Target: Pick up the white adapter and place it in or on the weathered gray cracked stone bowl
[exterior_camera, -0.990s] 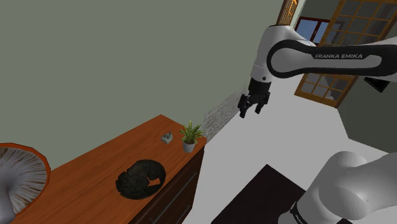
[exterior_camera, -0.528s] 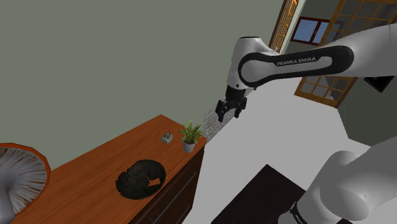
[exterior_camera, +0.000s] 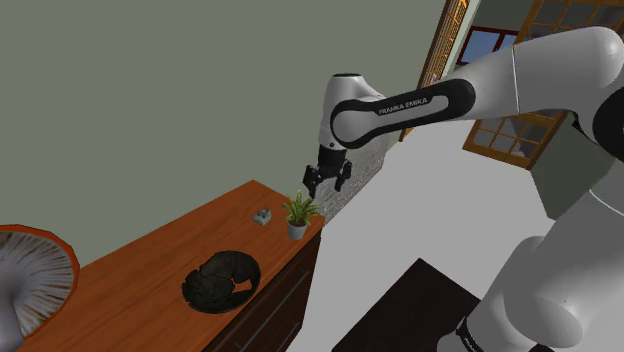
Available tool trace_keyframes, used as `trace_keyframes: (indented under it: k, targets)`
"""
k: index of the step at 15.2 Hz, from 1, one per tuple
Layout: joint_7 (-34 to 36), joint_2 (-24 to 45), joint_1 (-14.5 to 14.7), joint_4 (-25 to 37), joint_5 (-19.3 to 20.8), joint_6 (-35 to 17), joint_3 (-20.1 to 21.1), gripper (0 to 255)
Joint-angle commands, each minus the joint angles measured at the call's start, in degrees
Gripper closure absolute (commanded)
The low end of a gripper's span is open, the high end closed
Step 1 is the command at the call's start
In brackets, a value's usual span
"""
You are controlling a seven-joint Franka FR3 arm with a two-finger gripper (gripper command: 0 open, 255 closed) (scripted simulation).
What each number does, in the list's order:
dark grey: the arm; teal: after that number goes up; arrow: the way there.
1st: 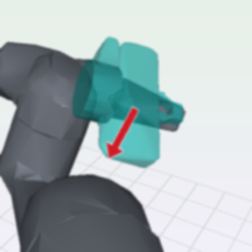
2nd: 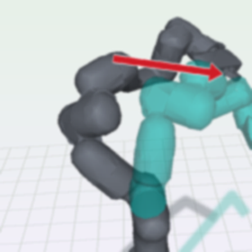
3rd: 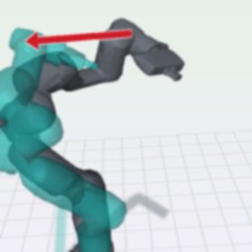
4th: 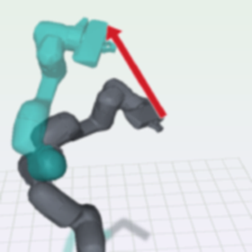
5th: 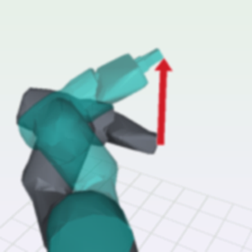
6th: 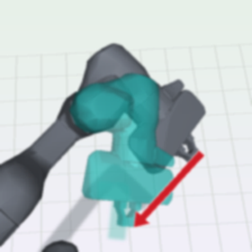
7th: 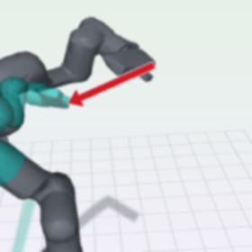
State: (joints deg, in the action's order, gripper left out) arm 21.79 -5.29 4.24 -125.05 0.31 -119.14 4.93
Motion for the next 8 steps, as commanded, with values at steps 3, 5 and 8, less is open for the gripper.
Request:
trace_keyframes:
  k: [3, 5, 8]
  targets:
    - [2.1, 8.4, 0.9, 5.8, 0.4, -2.6, 1.0, 0]
    - [3.2, 12.7, 1.4, 9.4, 0.7, -3.3, 1.4, 0]
    - [4.7, 19.2, 2.3, 15.3, 1.3, -3.8, 1.9, 0]
